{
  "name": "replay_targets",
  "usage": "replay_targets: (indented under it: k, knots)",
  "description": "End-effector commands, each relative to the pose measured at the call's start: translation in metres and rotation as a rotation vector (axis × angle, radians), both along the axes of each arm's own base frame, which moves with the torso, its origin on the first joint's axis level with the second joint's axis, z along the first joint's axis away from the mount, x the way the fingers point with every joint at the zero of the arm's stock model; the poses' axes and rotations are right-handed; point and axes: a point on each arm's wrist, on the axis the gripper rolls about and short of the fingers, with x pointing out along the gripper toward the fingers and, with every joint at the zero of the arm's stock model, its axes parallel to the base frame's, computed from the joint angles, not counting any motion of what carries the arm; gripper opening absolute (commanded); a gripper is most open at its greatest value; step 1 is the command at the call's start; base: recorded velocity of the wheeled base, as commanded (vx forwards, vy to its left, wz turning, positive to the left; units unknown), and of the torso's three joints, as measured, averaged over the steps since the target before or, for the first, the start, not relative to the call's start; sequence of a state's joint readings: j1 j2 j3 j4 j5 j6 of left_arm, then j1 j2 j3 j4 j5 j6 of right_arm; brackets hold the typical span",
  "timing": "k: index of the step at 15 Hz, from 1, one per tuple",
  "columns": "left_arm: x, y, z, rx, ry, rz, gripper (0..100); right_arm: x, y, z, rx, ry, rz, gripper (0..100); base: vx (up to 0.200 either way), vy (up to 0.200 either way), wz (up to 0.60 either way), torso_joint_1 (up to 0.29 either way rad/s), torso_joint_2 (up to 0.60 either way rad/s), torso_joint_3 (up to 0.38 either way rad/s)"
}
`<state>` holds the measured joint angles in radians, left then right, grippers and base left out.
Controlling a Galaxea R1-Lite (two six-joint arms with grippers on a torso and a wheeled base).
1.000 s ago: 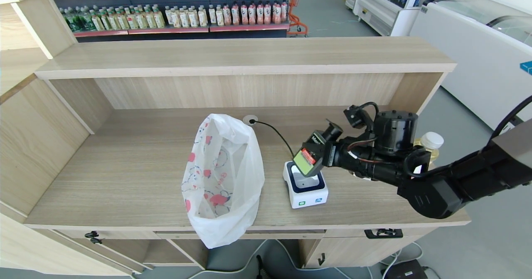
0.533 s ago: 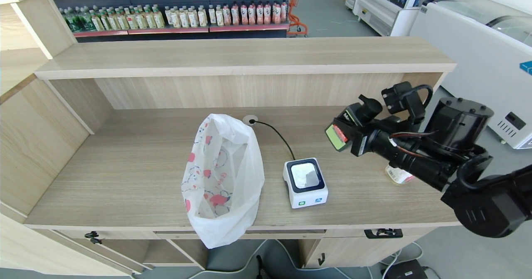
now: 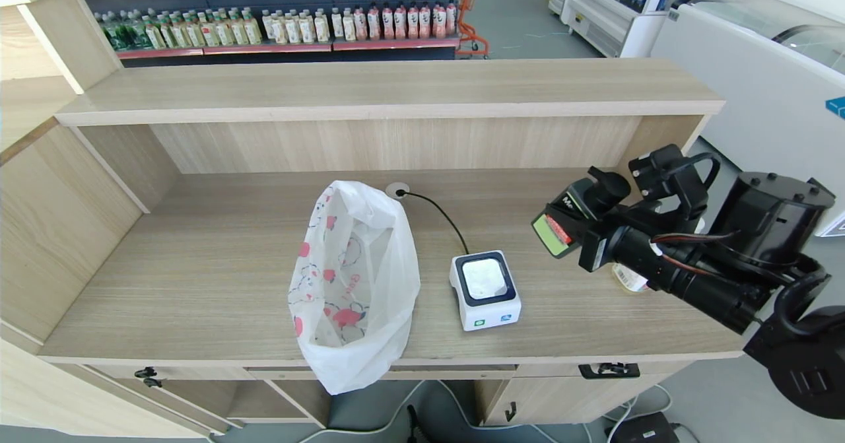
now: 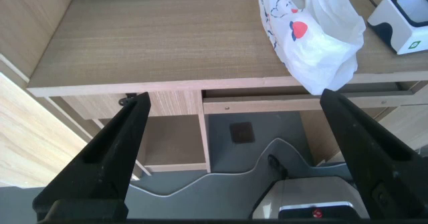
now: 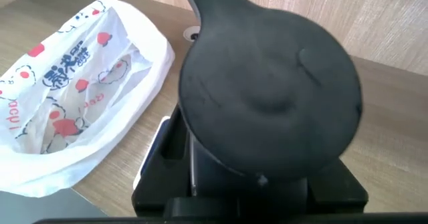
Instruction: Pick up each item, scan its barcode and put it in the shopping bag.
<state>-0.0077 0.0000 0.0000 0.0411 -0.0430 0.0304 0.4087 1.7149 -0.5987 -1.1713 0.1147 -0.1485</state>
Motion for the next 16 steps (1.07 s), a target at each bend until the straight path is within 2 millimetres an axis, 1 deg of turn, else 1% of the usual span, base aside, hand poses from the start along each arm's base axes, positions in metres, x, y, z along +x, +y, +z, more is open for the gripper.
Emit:
replay_targets:
  k: [1,7,10,12,13,16]
  knots:
    - [0.0,0.0,0.0,0.0,0.0,0.0,100,-0.003,0.003,0.003,0.003,-0.014,0.015,0,0.0,0.2,0.0,0.002,0.0,0.007]
    - [0.0,0.0,0.0,0.0,0.0,0.002,100,-0.006,0.006,0.006,0.009,-0.025,0.027,0,0.0,0.2,0.0,0.002,0.0,0.002]
    - [0.0,0.0,0.0,0.0,0.0,0.0,100,-0.003,0.007,0.003,0.011,-0.011,0.035,0,0.0,0.2,0.0,0.004,0.0,0.004]
    - [0.0,0.0,0.0,0.0,0.0,0.0,100,-0.002,0.015,-0.001,0.019,0.012,0.062,0,0.0,0.2,0.0,0.0,0.0,0.005]
    - [0.0,0.0,0.0,0.0,0.0,0.0,100,0.002,0.021,-0.004,0.025,0.023,0.08,0,0.0,0.2,0.0,0.002,0.0,0.002]
    - [0.0,0.0,0.0,-0.003,0.0,0.0,100,0.025,0.036,-0.014,0.017,0.034,0.138,0,0.0,0.0,0.0,0.0,0.0,0.0]
